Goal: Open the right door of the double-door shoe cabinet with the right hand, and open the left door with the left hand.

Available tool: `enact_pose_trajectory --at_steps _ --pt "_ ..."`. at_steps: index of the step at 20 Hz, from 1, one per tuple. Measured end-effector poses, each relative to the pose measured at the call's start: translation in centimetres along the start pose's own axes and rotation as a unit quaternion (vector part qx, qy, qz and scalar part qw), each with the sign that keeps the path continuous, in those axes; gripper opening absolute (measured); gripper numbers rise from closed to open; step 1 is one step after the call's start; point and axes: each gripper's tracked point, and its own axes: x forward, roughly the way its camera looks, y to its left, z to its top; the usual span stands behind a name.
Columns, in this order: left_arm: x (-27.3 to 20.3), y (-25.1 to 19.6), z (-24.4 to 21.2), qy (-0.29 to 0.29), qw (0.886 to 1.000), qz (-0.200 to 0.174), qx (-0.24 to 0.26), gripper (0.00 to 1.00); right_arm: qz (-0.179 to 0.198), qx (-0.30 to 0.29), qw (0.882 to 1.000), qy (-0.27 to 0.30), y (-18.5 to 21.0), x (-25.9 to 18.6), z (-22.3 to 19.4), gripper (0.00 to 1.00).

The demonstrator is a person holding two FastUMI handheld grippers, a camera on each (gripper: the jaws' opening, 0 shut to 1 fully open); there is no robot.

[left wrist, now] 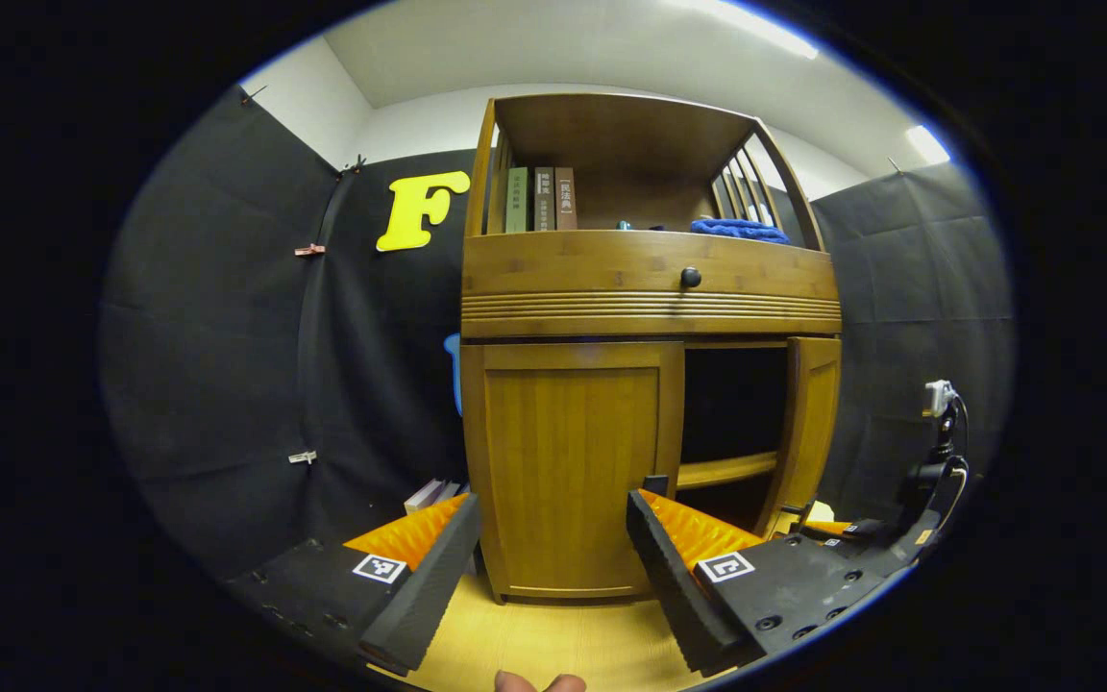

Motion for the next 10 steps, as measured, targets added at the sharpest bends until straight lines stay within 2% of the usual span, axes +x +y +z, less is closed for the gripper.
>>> enact_pose_trajectory --at_steps 10 --pt "0.9 -3.0 0.2 -0.006 0.999 -0.043 -0.003 0.95 -0.078 0.019 0.997 0.015 -0.8 0.0 1.7 0.22"
